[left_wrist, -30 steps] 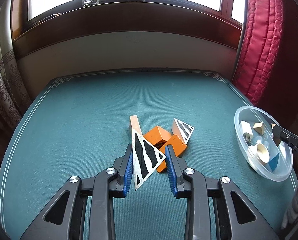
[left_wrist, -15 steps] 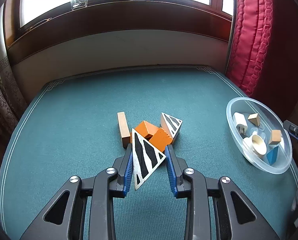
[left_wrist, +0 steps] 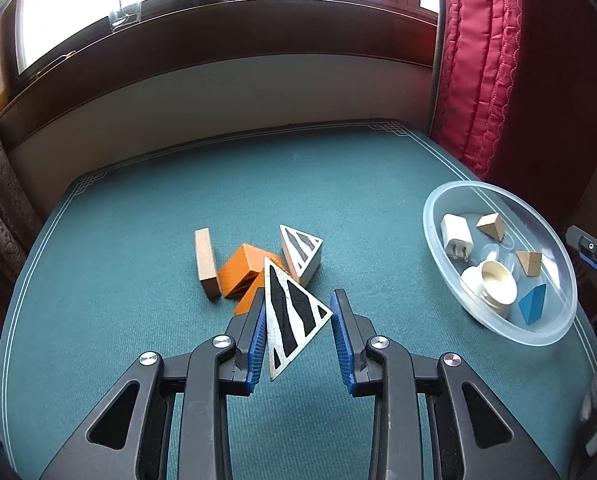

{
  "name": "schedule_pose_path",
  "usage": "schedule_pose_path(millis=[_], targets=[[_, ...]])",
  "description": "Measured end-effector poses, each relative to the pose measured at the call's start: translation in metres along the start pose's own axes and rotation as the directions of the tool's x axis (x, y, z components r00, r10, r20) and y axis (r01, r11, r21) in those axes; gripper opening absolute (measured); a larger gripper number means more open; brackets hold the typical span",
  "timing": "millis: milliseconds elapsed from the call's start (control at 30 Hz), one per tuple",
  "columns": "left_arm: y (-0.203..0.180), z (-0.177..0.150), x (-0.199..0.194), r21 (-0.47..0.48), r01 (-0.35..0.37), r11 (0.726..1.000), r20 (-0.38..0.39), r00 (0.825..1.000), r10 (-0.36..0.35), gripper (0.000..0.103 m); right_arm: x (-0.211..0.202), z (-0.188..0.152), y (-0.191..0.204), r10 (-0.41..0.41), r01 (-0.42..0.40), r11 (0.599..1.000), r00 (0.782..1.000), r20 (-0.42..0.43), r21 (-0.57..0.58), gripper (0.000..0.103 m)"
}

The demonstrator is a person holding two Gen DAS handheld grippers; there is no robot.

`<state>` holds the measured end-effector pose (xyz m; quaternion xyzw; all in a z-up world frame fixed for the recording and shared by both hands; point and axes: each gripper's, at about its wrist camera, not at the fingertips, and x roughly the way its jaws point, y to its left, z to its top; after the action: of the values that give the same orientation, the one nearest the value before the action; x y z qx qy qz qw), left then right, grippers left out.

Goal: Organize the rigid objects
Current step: 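Lower the striped triangle block into the clear bowl and open the left gripper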

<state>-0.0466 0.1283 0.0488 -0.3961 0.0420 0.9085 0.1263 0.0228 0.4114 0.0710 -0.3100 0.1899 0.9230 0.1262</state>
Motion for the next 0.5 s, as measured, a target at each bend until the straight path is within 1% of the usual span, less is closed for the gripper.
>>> schedule_pose_path(millis=[200, 500], targets=[[-0.035, 0.011, 0.0, 0.062, 0.034, 0.998, 0.008, 0.999, -0.035, 0.031, -0.005, -0.002, -0.001, 0.011, -0.011, 1.0, 1.0, 0.019, 0.015, 0.068], [-0.085, 0.023, 0.007, 0.133, 0.093, 0.987, 0.002, 0.996, -0.094, 0.031, -0.008, -0.003, -0.003, 0.02, -0.021, 0.999, 1.0, 0.016, 0.035, 0.068]])
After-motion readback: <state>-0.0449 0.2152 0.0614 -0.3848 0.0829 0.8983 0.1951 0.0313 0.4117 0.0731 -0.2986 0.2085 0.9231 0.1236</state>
